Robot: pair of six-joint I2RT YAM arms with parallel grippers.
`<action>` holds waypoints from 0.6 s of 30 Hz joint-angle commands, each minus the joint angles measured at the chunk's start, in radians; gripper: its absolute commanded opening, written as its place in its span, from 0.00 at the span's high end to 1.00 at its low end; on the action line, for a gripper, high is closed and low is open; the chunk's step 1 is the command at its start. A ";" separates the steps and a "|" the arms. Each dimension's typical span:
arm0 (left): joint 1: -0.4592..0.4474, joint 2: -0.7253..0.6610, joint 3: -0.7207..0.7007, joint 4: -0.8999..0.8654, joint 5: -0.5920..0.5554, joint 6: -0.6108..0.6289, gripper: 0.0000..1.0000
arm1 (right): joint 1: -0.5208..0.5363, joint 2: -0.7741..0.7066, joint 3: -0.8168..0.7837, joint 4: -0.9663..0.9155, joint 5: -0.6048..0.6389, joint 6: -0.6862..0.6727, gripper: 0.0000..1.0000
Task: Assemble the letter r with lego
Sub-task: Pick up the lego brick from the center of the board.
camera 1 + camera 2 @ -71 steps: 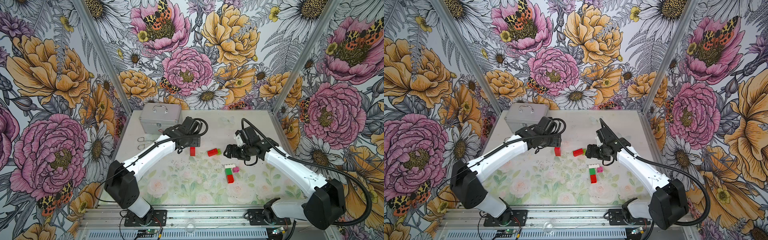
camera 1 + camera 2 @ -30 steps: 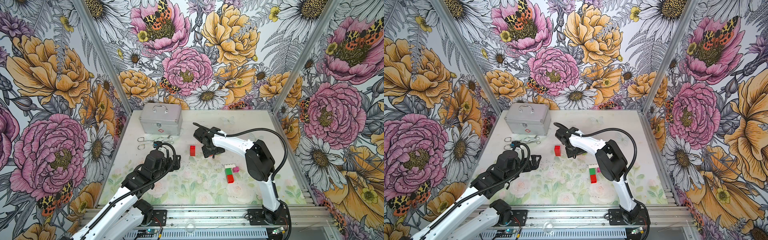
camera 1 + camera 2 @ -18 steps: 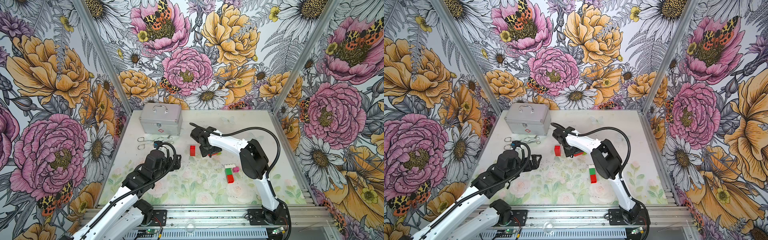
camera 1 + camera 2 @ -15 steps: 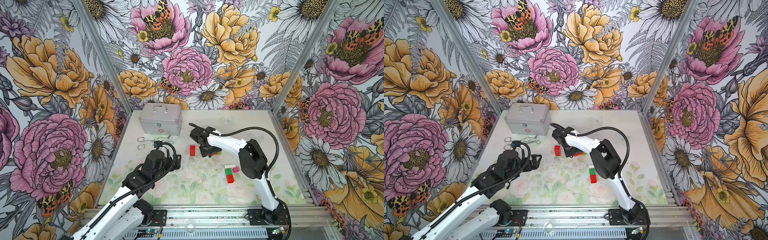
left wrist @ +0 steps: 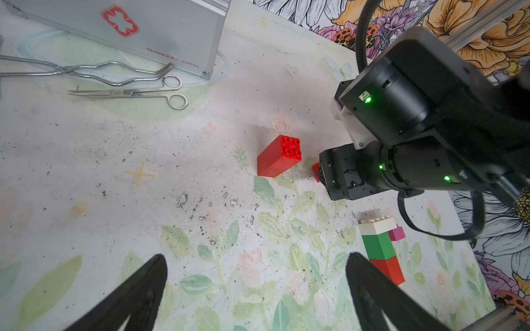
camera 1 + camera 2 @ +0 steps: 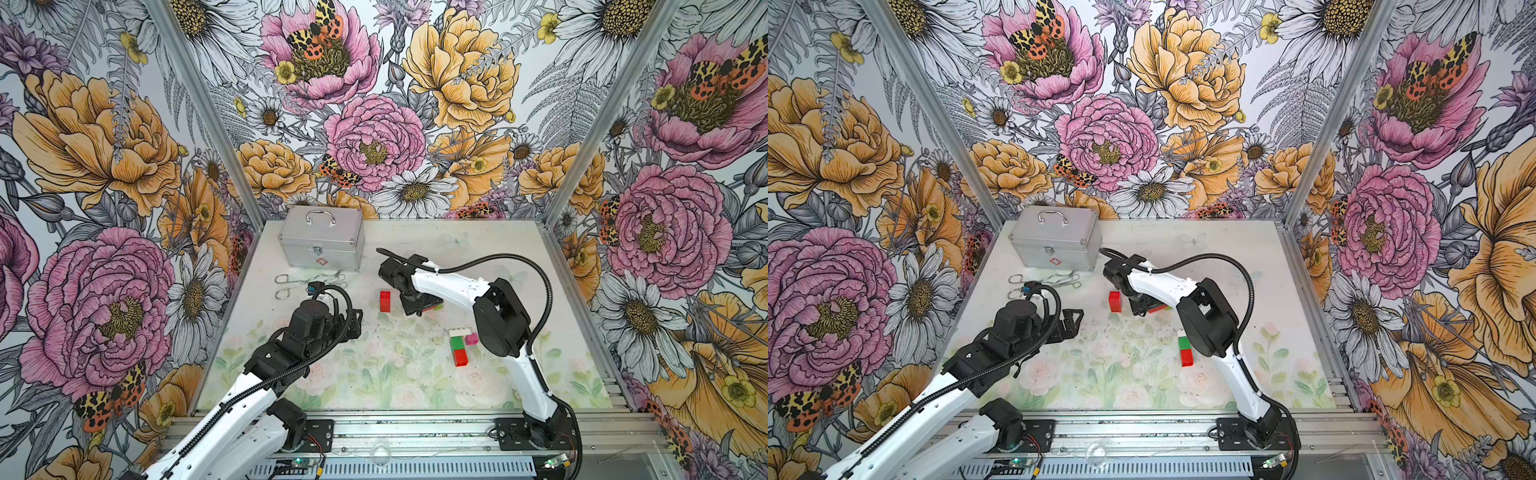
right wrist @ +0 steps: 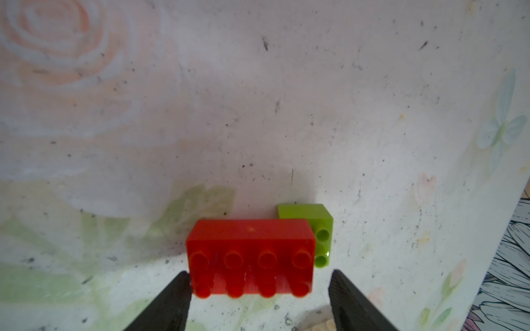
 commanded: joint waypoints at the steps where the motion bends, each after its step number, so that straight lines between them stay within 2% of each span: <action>1: 0.004 -0.014 -0.015 0.027 0.023 -0.019 0.01 | 0.007 0.028 0.034 -0.006 0.022 0.016 0.23; 18: 0.005 -0.030 -0.020 0.023 0.020 -0.023 0.01 | 0.007 0.065 0.050 -0.016 0.033 0.015 0.25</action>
